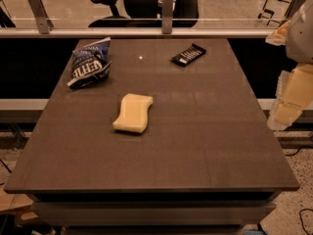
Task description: Pick sponge
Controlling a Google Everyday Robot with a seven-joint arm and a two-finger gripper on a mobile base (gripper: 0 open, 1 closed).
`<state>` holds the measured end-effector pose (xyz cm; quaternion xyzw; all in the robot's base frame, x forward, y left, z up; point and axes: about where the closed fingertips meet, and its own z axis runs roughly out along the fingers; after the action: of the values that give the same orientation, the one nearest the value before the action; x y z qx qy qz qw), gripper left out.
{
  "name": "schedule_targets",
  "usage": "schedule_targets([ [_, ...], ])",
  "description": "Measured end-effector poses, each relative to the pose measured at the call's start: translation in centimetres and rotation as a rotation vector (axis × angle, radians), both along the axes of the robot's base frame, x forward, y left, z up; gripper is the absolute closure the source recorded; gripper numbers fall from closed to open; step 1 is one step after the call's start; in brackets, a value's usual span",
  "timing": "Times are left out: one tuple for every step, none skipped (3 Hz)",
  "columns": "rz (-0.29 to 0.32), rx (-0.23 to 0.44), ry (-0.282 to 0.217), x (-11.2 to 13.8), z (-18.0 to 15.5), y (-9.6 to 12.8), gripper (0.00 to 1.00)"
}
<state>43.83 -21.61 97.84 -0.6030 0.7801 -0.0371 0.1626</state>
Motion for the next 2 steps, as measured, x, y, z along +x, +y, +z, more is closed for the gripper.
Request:
schedule_targets([
  [0.0, 0.0, 0.0, 0.0, 0.01, 0.0, 0.0],
  [0.005, -0.045, -0.022, 0.42, 0.92, 0.01, 0.0],
])
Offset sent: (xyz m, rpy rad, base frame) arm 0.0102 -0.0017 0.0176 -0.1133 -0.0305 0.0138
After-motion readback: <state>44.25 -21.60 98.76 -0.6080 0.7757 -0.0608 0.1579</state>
